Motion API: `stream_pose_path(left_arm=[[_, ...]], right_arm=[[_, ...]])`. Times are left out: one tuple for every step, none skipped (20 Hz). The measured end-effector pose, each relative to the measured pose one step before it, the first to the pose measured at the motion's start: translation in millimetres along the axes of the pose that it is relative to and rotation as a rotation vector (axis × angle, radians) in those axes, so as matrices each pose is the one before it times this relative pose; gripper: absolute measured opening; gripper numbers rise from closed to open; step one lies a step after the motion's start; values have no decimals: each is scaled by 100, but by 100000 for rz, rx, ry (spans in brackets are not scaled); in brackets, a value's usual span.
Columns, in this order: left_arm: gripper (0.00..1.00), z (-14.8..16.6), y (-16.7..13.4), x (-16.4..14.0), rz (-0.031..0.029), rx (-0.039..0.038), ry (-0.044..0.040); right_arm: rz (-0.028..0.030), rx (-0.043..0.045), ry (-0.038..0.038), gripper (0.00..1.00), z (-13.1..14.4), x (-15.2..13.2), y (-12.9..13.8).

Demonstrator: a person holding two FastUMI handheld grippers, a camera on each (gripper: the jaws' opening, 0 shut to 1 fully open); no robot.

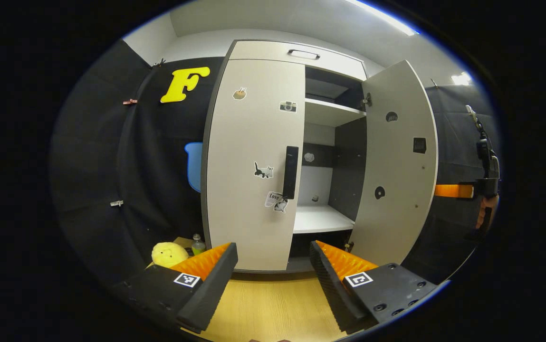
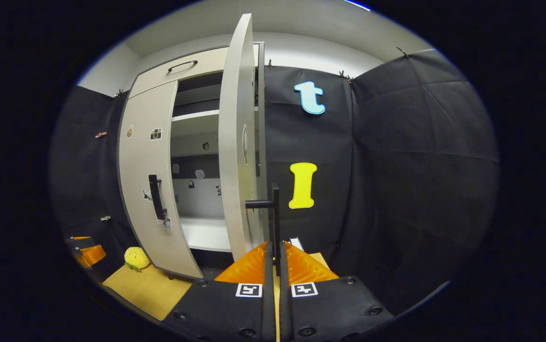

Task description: Open the right door of the double-door shoe cabinet with the right hand, and open the left door with the left hand.

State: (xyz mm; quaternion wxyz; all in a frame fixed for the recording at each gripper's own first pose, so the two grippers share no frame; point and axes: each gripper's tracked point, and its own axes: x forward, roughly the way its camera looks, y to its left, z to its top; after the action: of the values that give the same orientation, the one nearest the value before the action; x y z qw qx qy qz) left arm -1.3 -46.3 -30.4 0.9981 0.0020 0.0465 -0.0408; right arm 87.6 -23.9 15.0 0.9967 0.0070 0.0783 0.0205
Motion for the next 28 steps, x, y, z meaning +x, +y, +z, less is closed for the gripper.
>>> stream_pose_path(left_arm=[[95, -29, 50, 77, -661, 121, 22], [95, -43, 54, 5, -776, 271, 109], [95, -54, 170, -39, -763, 368, 51], [95, -61, 193, -97, -894, 409, 70], [95, -67, 202, -38, -957, 377, 204], [95, -101, 187, -213, -1069, 313, 288], [95, -119, 256, -167, -849, 193, 86], [95, -34, 307, -236, -895, 59, 27], [95, -96, 384, -262, -685, 15, -16], [95, -47, 378, -238, -512, -26, -34], [95, -101, 422, -364, -325, -150, -76], [95, 0, 436, -258, -399, -247, -205], [95, 27, 417, -283, -216, -103, -211], [95, 62, 434, -262, 190, 60, -309], [95, 166, 445, -131, 315, 192, -377], [95, 238, 467, -108, 676, 275, -421], [96, 196, 481, 23, 996, 314, -374], [95, 257, 366, 122, 1181, 152, -497], [95, 164, 308, 311, 1273, -50, -329], [95, 246, 153, 307, 1208, -262, -90], [95, 219, 40, 412, 1240, -358, -99], [94, 375, -100, 552, 894, -270, -361], [95, 448, -180, 504, 1033, -50, -773], [95, 528, -298, 591, 734, 150, -748], [95, 469, -393, 803, 239, 383, -639], [95, 540, -415, 775, 349, 628, -648], [95, 571, -420, 921, 510, 913, -718], [95, 592, -427, 929, 724, 919, -627]], right_arm=[[-1220, 909, -182, 7, -49, -802, -63], [-1223, 824, -54, 7, -67, -991, -38], [-662, 1472, -877, 7, 91, -882, 262], [-37, 1752, -150, 7, -76, -907, 578], [599, 1563, 193, 7, -386, -819, 1010], [46, 680, -168, 7, -285, -725, 847], [433, 345, -480, 7, -207, -667, 1036], [1215, 215, 23, 7, -412, -585, 1438], [1554, -210, 536, 7, -595, -477, 1586], [1348, -1082, 537, 7, -614, -229, 1583], [1552, -1427, 298, 7, -396, -33, 1410], [1551, -1410, -13, 7, -430, 42, 1390], [986, -1487, 1394, 7, -885, 225, 1178], [1378, -659, 46, 7, -625, 279, 1118], [1166, -576, -1380, 7, 4, 387, 973], [923, -1028, -1608, 2, -128, 683, 921], [973, -1109, -1907, 6, 18, 237, 597], [1327, -717, -473, 6, -150, 376, 495], [485, -74, -9, 5, -339, 393, 119], [115, 1149, -748, 5, -31, 275, -74], [1093, 1853, -1227, 5, 324, 453, 343], [749, 1464, -1389, 5, 294, 828, 119], [-276, 366, -676, 6, -137, 681, -354], [-1104, -60, -375, 13, -239, 819, -586], [-719, 18, -92, 27, -56, 227, -477], [-270, 128, -93, 39, -181, 487, -377], [563, 139, 256, 52, -258, 434, -313], [911, -149, 585, 57, -380, 367, -247]])
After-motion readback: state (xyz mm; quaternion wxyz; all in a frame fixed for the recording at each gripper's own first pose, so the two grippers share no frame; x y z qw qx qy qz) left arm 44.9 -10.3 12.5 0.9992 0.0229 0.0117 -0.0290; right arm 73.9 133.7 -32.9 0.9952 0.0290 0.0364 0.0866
